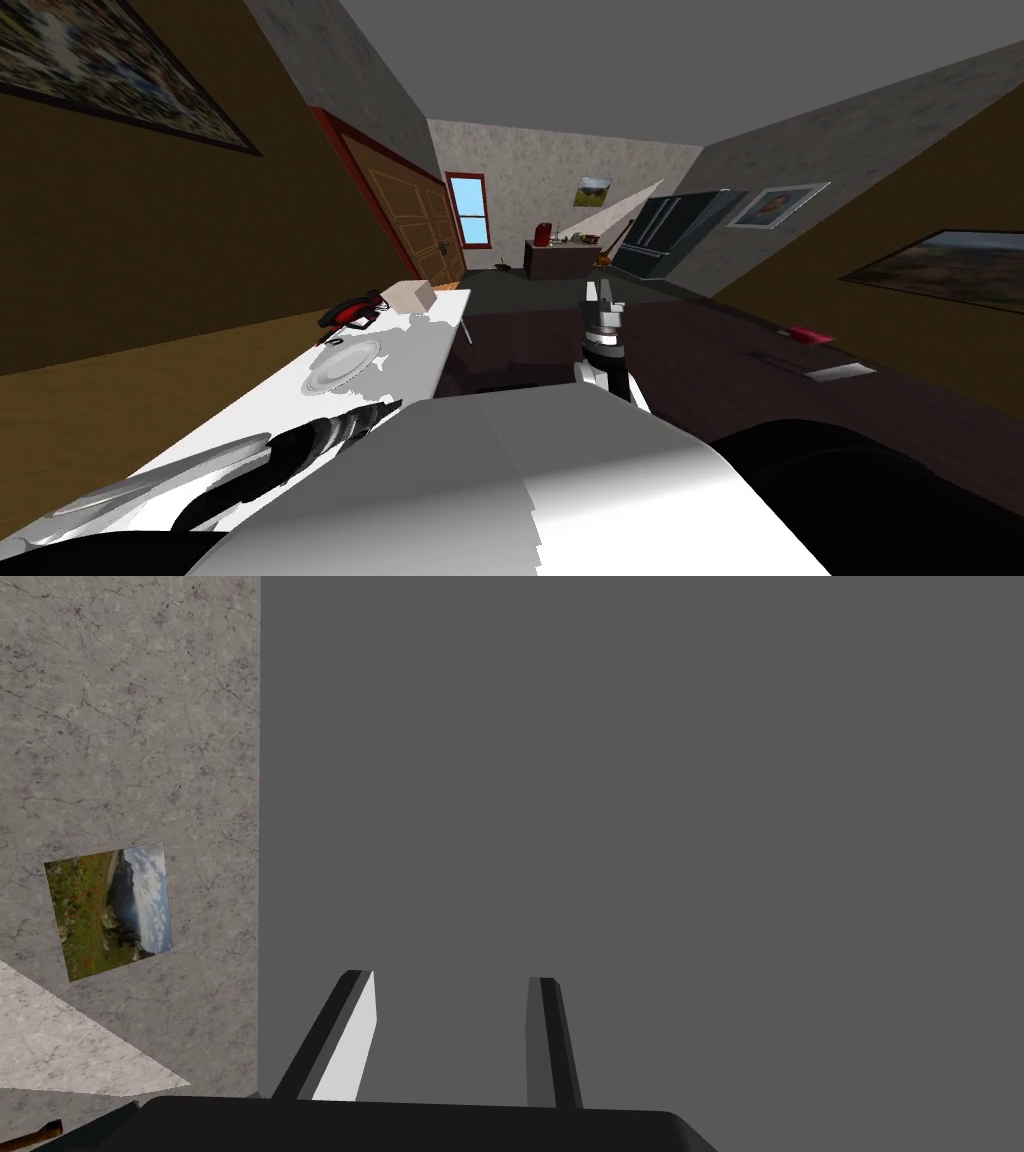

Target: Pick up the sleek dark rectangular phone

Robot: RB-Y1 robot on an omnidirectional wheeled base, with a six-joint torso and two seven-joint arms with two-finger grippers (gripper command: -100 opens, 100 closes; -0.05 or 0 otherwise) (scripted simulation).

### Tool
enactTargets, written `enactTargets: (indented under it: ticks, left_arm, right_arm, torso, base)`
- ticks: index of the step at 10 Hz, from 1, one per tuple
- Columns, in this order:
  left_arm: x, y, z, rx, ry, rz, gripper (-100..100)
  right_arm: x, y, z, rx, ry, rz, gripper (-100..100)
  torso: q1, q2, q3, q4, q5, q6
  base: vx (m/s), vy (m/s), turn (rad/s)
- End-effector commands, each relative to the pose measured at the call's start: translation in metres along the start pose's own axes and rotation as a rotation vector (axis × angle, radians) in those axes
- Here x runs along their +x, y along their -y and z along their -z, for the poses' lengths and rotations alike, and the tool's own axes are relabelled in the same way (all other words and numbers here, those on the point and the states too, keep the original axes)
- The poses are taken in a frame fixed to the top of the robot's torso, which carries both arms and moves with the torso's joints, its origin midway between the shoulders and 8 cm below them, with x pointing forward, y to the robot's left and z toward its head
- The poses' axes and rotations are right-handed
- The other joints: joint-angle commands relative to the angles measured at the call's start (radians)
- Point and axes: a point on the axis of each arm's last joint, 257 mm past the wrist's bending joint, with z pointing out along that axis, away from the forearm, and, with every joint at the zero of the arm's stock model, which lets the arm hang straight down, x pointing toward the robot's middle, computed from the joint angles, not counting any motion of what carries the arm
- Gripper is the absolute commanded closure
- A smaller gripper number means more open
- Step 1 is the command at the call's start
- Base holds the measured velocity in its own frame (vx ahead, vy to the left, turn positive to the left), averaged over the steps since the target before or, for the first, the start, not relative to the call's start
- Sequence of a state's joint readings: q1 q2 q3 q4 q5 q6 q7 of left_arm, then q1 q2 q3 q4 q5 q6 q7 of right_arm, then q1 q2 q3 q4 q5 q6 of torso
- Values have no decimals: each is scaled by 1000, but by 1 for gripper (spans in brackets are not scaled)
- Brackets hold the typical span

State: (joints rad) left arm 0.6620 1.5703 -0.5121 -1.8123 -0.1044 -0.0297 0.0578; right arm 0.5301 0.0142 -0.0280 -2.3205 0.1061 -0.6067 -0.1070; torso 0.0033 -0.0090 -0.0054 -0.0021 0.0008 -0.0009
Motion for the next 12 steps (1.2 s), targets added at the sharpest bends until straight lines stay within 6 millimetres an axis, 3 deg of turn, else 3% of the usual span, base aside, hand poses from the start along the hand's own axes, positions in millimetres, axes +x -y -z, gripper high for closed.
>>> enactTargets:
  ticks: [1,4,6,7,9,10,11,12]
  left_arm:
    - [25,-29,11,-60,-58,-24,-100]
    - [41,-42,17,-89,-94,-32,-100]
    - [75,-60,30,-128,-160,-35,-100]
    - [103,-68,40,-148,-211,-28,-100]
    - [99,-67,38,-145,-203,-27,-100]
    - [100,-67,39,-146,-204,-28,0]
    - [108,-69,35,-150,-202,-19,-100]
    - [113,-70,33,-153,-202,-13,-100]
  right_arm:
    - [0,0,0,0,0,0,0]
    - [0,0,0,0,0,0,0]
    - [0,0,0,0,0,0,0]
    - [0,0,0,0,0,0,0]
    - [0,0,0,0,0,0,0]
    - [0,0,0,0,0,0,0]
    - [0,0,0,0,0,0,0]
    - [0,0,0,0,0,0,0]
  torso:
    - [0,0,0,0,0,0]
    - [-2,3,1,1,0,0]
    - [-2,6,3,1,0,0]
    - [-1,4,3,1,0,0]
    - [-2,3,2,1,0,1]
    - [-2,7,4,1,0,1]
    - [-2,9,5,2,0,1]
    - [-1,10,6,2,0,1]
  base:
    - [201,28,142]
    - [111,-2,57]
    - [94,13,98]
    - [144,14,181]
    - [81,-11,38]
    - [9,-1,-1]
    - [17,-1,-72]
    - [21,6,-83]
